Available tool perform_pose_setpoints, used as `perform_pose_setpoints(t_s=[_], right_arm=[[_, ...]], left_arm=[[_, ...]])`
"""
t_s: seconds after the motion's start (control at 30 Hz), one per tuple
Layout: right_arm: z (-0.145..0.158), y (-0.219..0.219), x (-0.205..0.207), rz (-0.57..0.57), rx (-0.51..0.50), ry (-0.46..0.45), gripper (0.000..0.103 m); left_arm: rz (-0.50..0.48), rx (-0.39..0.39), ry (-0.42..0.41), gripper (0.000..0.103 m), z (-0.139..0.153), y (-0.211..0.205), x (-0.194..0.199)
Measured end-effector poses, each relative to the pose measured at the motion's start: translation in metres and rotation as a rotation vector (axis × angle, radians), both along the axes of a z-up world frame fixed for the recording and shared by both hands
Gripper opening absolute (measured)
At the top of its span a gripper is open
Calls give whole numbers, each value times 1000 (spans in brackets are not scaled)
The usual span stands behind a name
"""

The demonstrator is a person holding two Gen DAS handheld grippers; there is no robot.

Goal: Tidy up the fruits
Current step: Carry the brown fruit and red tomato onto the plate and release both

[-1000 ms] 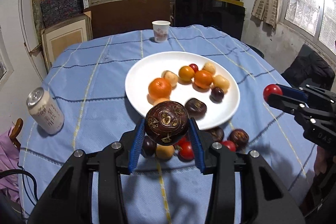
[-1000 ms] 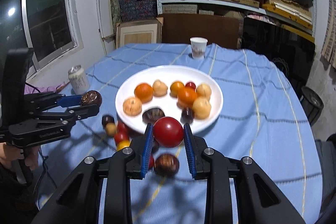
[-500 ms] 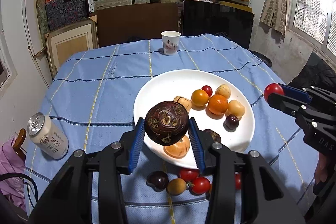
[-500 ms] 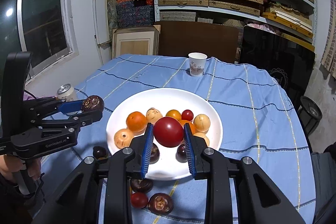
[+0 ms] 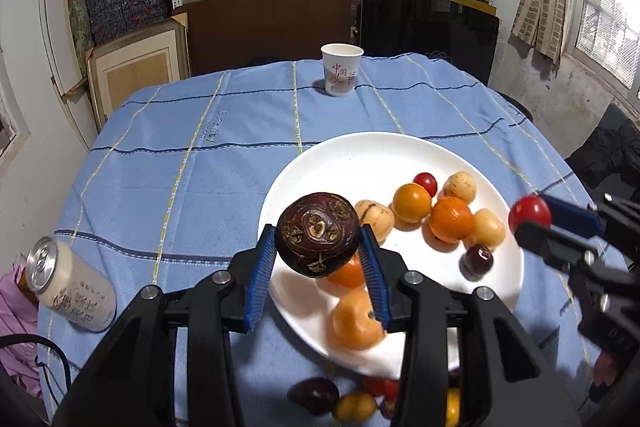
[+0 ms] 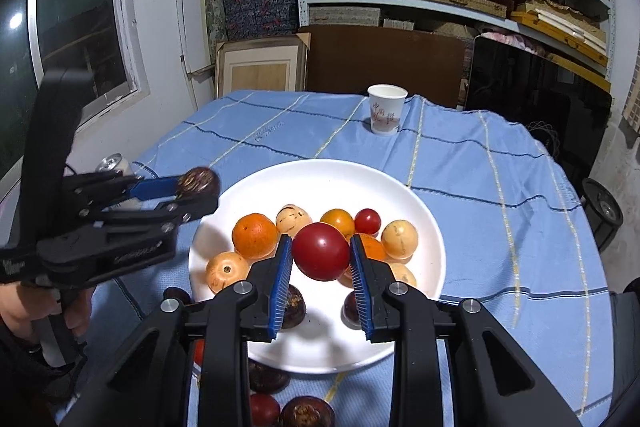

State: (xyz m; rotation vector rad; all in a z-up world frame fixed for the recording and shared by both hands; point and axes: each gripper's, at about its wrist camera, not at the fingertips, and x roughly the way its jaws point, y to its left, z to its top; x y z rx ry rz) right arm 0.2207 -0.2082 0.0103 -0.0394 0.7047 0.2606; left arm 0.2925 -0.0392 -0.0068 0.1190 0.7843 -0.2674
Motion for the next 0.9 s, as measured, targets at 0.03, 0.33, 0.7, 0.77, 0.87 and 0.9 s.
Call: perform_pose_setpoints(t_s=[0.03, 0.33, 0.7, 0.77, 0.87, 0.9], right_arm=[[-3, 1, 3, 2, 0, 8, 29], [-29, 8, 28, 25, 2, 75, 30], [-14, -12, -12, -37, 29, 20, 59], [-14, -16, -32, -42, 40, 22, 59], [-22, -20, -62, -44, 49, 29, 60], [-26, -20, -73, -47, 44, 29, 60]], left_arm=[[3, 6, 6, 41, -2, -2, 6], [9, 22, 76, 42, -26, -14, 46], [33, -43, 11, 80, 0, 12, -9], [26, -33, -4, 84, 2, 16, -31], [20, -31, 6, 87, -6, 26, -61], [23, -31, 15, 87, -10, 29, -70]])
